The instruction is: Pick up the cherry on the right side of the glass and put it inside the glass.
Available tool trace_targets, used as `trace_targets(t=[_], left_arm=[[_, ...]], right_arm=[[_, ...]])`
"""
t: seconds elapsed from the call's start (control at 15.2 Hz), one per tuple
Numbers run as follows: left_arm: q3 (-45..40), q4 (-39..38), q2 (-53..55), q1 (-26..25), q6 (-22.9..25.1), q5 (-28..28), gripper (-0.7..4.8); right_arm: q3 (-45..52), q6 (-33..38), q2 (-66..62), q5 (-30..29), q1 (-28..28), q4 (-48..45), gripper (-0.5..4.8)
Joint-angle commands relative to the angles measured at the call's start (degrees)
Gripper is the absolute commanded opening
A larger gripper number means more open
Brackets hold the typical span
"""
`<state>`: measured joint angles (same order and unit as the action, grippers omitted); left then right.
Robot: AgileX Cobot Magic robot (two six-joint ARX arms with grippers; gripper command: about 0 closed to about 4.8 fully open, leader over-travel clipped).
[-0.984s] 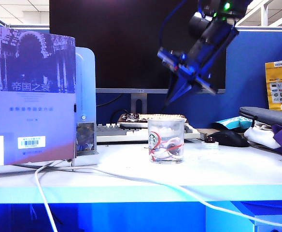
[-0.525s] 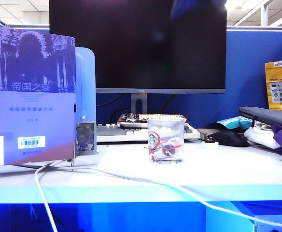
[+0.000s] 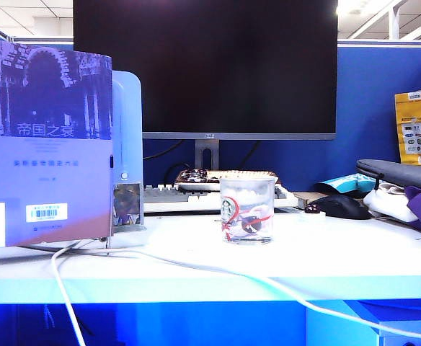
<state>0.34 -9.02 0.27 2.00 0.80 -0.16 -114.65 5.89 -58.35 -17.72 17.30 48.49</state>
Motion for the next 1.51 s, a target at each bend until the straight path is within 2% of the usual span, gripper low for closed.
trace_targets(t=[0.07,0.2,0.33,0.39,0.52,0.72,0.79,0.85,0.92,1.12,1.25,1.51], left_arm=[[0.0,-0.7,-0.2,0.0,0.2,0.2,-0.05],[0.0,-0.7,-0.2,0.0,0.2,0.2,-0.05],[0.0,-0.7,-0.2,0.0,0.2,0.2,-0.05],[0.0,-0.7,-0.2,0.0,0.2,0.2,-0.05],[0.0,-0.7,-0.2,0.0,0.2,0.2,-0.05],[0.0,-0.7,-0.2,0.0,0.2,0.2,-0.05],[0.0,-0.7,-0.2,0.0,0.2,0.2,-0.05],[0.0,-0.7,-0.2,0.0,0.2,0.2,-0.05],[0.0,-0.7,-0.2,0.0,0.2,0.2,-0.05],[0.0,-0.7,-0.2,0.0,0.2,0.2,-0.05],[0.0,-0.7,-0.2,0.0,0.2,0.2,-0.05],[0.0,-0.7,-0.2,0.0,0.2,0.2,-0.05]], right_arm=[[-0.1,-0.3,10.1,1.3,0.0,1.1,-0.01],[-0.1,-0.8,16.0,3.1,-0.1,4.9,-0.01],[0.6,-2.3,20.2,10.4,0.0,16.7,-0.01],[4.3,-3.9,21.9,15.2,-0.1,19.6,-0.01],[20.0,-4.9,28.2,16.3,-0.1,10.6,-0.01],[53.1,-6.4,38.4,16.4,-1.9,-20.7,-0.01],[61.7,-6.4,40.3,16.3,-2.4,-28.0,-0.01],[74.7,-6.4,43.1,14.0,-4.0,-37.7,-0.01],[81.5,-6.4,44.5,13.8,-5.2,-42.2,-0.01],[96.3,-6.4,48.3,15.0,-8.1,-50.0,-0.01],[103.2,-6.2,52.2,15.0,-10.3,-50.7,-0.01],[110.5,-6.1,58.2,14.9,-14.5,-50.0,-0.01]])
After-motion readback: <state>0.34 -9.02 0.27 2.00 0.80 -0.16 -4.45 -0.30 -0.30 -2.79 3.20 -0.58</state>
